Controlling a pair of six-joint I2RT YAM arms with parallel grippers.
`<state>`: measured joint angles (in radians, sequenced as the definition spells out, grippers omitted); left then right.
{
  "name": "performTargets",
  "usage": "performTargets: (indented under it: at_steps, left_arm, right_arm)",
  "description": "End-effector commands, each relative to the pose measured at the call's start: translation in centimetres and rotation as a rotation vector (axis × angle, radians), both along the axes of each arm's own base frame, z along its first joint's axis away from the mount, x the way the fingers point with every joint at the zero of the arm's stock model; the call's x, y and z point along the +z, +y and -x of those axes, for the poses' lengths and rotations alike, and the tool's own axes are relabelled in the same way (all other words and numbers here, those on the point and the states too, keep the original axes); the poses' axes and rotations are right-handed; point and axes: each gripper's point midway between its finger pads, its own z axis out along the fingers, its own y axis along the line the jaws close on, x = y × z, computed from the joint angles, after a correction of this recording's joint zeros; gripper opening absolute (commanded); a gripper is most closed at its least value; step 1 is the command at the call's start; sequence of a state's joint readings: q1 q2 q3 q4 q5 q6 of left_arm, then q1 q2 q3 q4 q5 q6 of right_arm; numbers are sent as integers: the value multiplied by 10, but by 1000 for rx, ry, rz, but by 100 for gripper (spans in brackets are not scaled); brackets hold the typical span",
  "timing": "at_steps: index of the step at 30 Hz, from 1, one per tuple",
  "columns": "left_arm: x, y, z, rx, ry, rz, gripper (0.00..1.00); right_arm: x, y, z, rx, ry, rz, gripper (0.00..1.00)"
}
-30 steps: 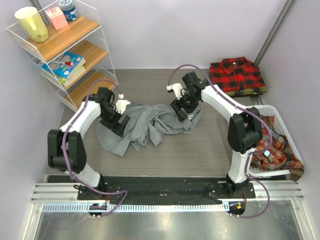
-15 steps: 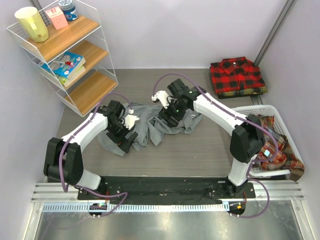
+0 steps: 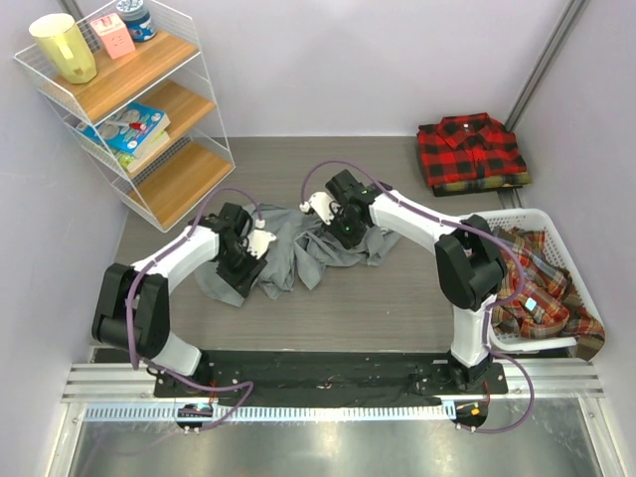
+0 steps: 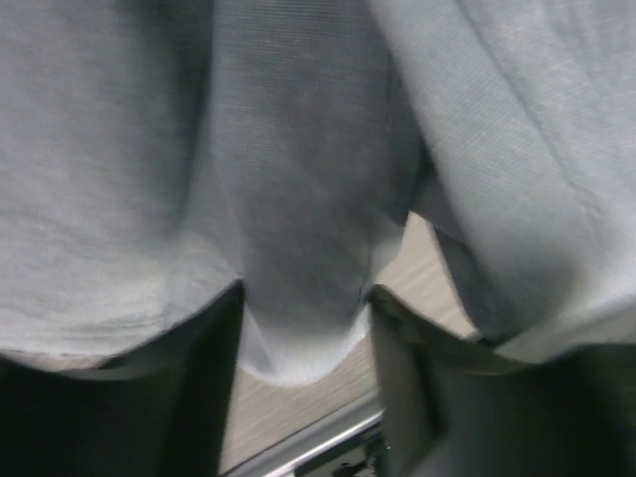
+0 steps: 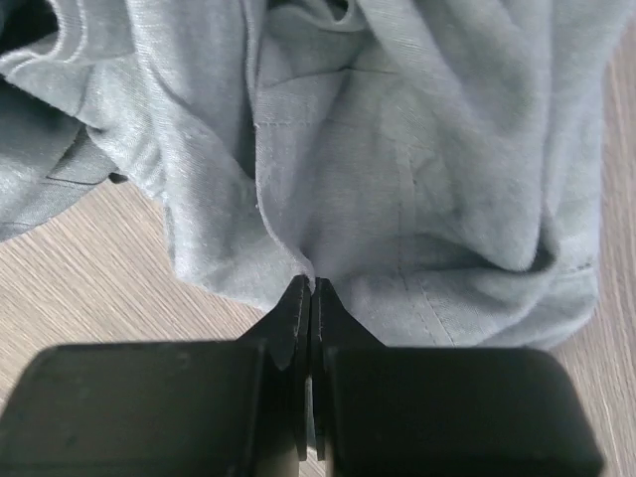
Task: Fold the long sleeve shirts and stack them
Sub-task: Flatten the shirt out
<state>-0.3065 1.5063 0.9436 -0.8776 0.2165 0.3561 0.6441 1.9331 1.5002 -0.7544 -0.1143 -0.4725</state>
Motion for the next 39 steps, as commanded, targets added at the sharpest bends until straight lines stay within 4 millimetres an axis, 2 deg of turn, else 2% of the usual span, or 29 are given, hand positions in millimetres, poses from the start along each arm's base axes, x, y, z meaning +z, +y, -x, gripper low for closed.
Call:
performTargets:
  at_steps: [1,3,4,5,6,7,8,9,10,11,15,17,20,22,23,24,25,27,28,29,32,33,35,36,37,39]
  left_arm:
    - [13,10,-27,43,-112,-38,30]
    - [28,15,-34,67,-143,-24,13]
    - [40,26,-35,105,-156,-18,2]
    - [55,27,-43,113,-187,7,0]
    - [64,32,-46,112,-208,12,0]
    - [72,46,-46,152,-216,13,0]
    - [84,52,-52,159,-243,17,0]
    - [88,60,-53,160,-252,10,0]
    - [92,67,-54,171,-260,5,0]
    - [96,80,-53,202,-262,-5,0]
    - [94,117,-52,281,-262,-60,0]
    - [88,127,-52,297,-253,-93,0]
    - [71,129,-46,295,-206,-109,0]
    - [70,118,-45,289,-180,-51,19]
    - [79,102,-44,266,-180,35,46]
    - [87,84,-44,229,-190,138,52]
    - [101,74,-42,180,-237,183,60]
    - [117,45,-31,73,-259,282,62]
    - [121,37,-28,24,-279,292,62]
    - [130,18,-20,-71,-316,308,63]
    - [122,-6,0,-221,-316,289,65]
    - [108,-22,16,-313,-273,282,65]
    - [88,-26,18,-350,-255,208,65]
    - [74,-35,18,-398,-268,196,65]
    - [65,-33,10,-402,-294,144,66]
    - [52,-44,-1,-423,-321,123,66]
  right_arm:
    - [68,-4,-28,-58,-168,-95,1]
    - [96,-14,-33,-87,-202,-139,1]
    - [106,-25,-38,-107,-203,-171,1]
    - [128,-35,-40,-125,-233,-205,1]
    - [136,-43,-42,-131,-244,-219,1]
    - [146,-59,-46,-158,-244,-246,1]
    - [162,-66,-49,-169,-270,-267,1]
    - [169,-72,-50,-179,-277,-277,1]
    - [172,-88,-53,-212,-277,-275,1]
    - [181,-92,-51,-207,-283,-297,1]
    - [180,-121,-46,-255,-277,-297,1]
    - [175,-134,-44,-282,-262,-300,1]
    - [175,-139,-38,-293,-242,-322,1]
    - [176,-133,-32,-275,-220,-354,1]
    - [176,-125,-30,-277,-185,-389,1]
    - [173,-122,-29,-276,-169,-396,1]
    - [169,-119,-28,-280,-155,-397,1]
    - [160,-113,-29,-279,-133,-395,1]
    - [158,-112,-30,-288,-129,-397,1]
    - [155,-109,-33,-288,-139,-388,1]
    - [151,-106,-41,-307,-135,-391,1]
    - [149,-105,-46,-314,-134,-386,1]
    - [148,-105,-50,-327,-130,-385,1]
    - [147,-105,-53,-330,-128,-384,1]
    - [146,-104,-54,-330,-125,-385,1]
    - [146,-104,-57,-331,-128,-382,1]
